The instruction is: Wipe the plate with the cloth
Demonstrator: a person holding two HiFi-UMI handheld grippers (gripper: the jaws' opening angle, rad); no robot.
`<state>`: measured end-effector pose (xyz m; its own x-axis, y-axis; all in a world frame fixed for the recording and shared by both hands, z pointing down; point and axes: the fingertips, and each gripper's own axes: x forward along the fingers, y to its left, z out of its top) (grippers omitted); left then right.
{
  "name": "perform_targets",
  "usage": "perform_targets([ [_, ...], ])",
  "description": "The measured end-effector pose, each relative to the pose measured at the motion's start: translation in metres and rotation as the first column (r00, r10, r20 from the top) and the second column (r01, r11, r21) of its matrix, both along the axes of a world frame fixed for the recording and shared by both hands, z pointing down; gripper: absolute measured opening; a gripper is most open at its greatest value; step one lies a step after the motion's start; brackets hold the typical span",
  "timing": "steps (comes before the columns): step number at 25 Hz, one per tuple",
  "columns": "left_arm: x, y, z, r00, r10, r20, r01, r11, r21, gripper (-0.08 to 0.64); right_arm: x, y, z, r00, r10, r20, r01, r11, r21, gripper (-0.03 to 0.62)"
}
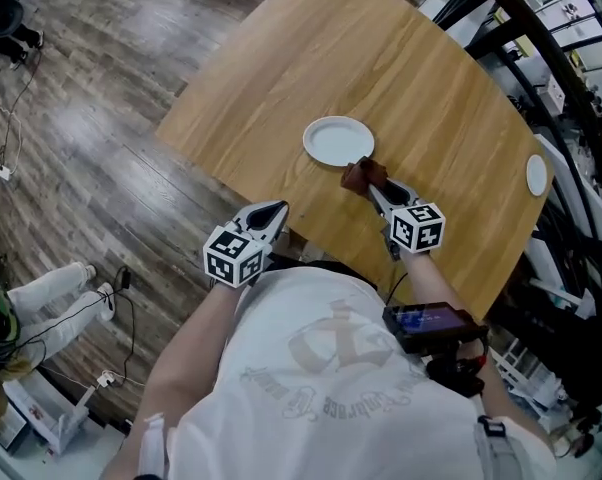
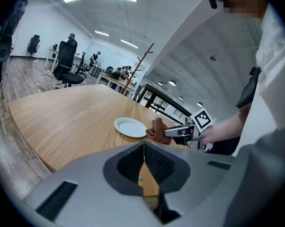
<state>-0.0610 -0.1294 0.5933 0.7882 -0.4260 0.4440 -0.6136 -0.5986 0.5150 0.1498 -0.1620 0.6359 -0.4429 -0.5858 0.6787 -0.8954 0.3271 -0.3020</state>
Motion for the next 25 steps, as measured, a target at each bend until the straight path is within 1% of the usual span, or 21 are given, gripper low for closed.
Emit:
perform_targets([
  [2,0.0,0.0,0.004,1.0,0.002,-0.002,-0.002,1.0,-0.012,0.014,0.008,-0.009,0.005,0.999,0.029,-0.024,-0.029,1.0,-0.009,0.127],
  [3,0.0,-0.001,0.005,1.0,0.003,-0.004,-0.003,1.0,-0.017,0.014,0.011,-0.014,0.008,0.999,0.029,-0.044,-0.029,1.0,-0.008,0.127],
  [8,-0.009,-0.006,0.014,1.0,0.0,-0.013,-0.001,0.999,-0.035,0.014,0.011,-0.051,0.016,0.984,-0.056,-0.171,0.058,0.998,0.004,0.127],
  [11,-0.012,-0.012,0.018,1.0,-0.006,-0.015,0.006,0.999,-0.042,0.014,0.016,-0.081,0.021,0.973,-0.074,-0.219,0.076,0.997,0.0,0.127],
  [13,-0.012,-0.014,0.02,1.0,-0.012,-0.015,0.012,0.999,-0.047,0.013,0.02,-0.099,0.024,0.966,-0.081,-0.247,0.084,0.997,0.0,0.127],
  [17,-0.009,-0.014,0.016,1.0,-0.023,-0.013,0.023,0.999,-0.046,0.014,0.018,-0.124,0.02,0.959,-0.097,-0.268,0.099,0.995,-0.007,0.127],
  [19,-0.008,-0.012,0.015,0.999,-0.033,-0.012,0.032,0.998,-0.045,0.014,0.017,-0.124,0.024,0.953,-0.117,-0.281,0.113,0.993,-0.031,0.127],
  [22,-0.009,-0.009,0.016,0.999,-0.042,-0.015,0.041,0.998,-0.047,0.014,0.013,-0.11,0.028,0.943,-0.151,-0.297,0.144,0.989,-0.044,0.127],
  [25,-0.012,-0.008,0.022,0.999,-0.041,-0.016,0.04,0.998,-0.055,0.013,0.006,-0.086,0.027,0.923,-0.215,-0.319,0.209,0.977,-0.054,0.127],
])
